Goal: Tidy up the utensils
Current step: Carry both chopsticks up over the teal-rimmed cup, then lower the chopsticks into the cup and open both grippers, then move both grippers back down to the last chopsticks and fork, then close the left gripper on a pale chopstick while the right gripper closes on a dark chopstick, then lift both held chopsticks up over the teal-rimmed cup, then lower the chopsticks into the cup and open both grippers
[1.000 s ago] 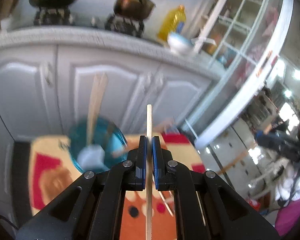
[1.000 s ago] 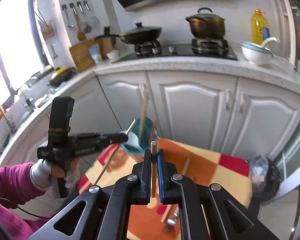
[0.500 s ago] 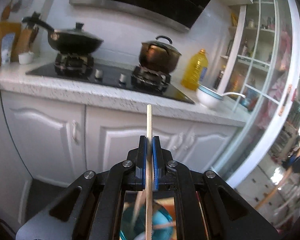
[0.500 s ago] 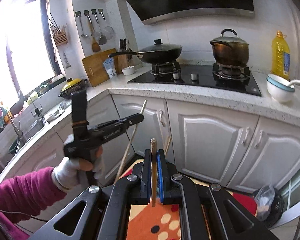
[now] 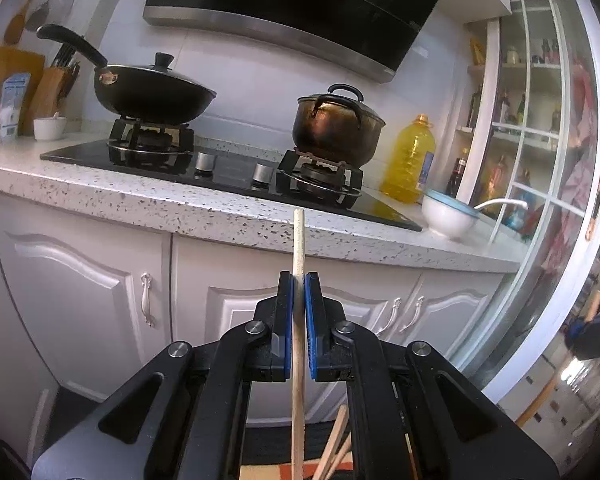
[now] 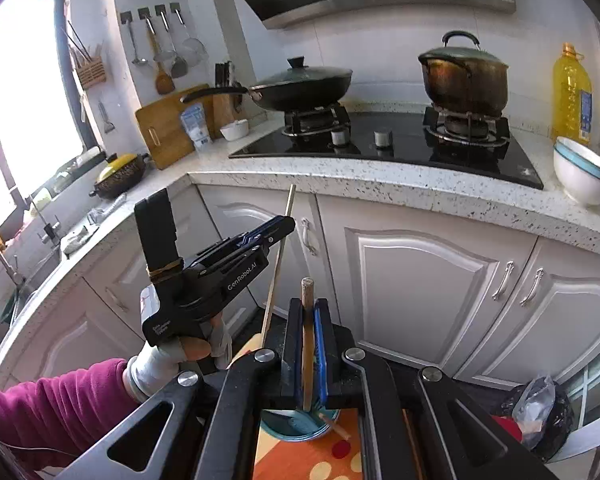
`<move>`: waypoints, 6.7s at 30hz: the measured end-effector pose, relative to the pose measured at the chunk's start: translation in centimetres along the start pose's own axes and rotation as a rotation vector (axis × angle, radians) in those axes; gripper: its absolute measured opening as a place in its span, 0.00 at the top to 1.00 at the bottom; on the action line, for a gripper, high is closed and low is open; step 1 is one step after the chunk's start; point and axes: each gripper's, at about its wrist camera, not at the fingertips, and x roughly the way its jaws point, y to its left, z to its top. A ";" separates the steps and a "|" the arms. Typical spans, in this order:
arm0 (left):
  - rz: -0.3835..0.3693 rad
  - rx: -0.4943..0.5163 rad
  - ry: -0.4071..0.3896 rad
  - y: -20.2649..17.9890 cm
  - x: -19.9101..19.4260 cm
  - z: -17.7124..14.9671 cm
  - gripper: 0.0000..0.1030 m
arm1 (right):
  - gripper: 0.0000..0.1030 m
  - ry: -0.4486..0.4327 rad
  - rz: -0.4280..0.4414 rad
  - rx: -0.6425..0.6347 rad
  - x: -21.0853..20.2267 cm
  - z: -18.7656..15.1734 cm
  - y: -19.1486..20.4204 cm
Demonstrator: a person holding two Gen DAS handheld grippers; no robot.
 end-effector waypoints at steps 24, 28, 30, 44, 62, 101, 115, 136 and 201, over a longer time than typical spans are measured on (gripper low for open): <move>0.014 0.027 0.039 0.6 -3.3 -6.8 0.96 | 0.95 0.130 0.031 0.041 6.6 -2.8 -2.0; -0.006 0.040 0.093 0.2 -4.5 -8.0 0.96 | 0.95 0.162 0.008 0.044 8.0 -3.2 -2.2; -0.011 0.045 0.120 0.1 -4.8 -8.6 0.96 | 0.95 0.174 -0.016 0.050 8.7 -3.4 -2.3; -0.030 0.066 0.231 -1.3 -7.3 -9.8 0.64 | 0.74 0.159 -0.039 0.082 7.0 -4.7 -1.5; 0.101 0.096 0.341 -3.9 -11.2 -11.5 0.62 | 0.74 0.119 -0.019 0.050 1.8 -8.6 1.8; -0.058 0.158 0.669 -12.7 -8.4 -22.2 0.62 | 0.89 0.433 -0.280 0.324 11.1 -26.7 -13.0; -0.034 0.092 0.853 -17.1 1.5 -27.6 0.64 | 0.89 0.446 -0.249 0.388 6.2 -29.9 -16.0; -0.125 0.140 0.916 -14.9 -3.2 -27.2 0.73 | 0.88 0.445 -0.252 0.402 7.2 -29.5 -16.0; 0.039 0.181 0.168 -4.2 -12.5 5.5 0.96 | 0.91 -0.023 -0.083 -0.111 -3.3 -3.1 4.4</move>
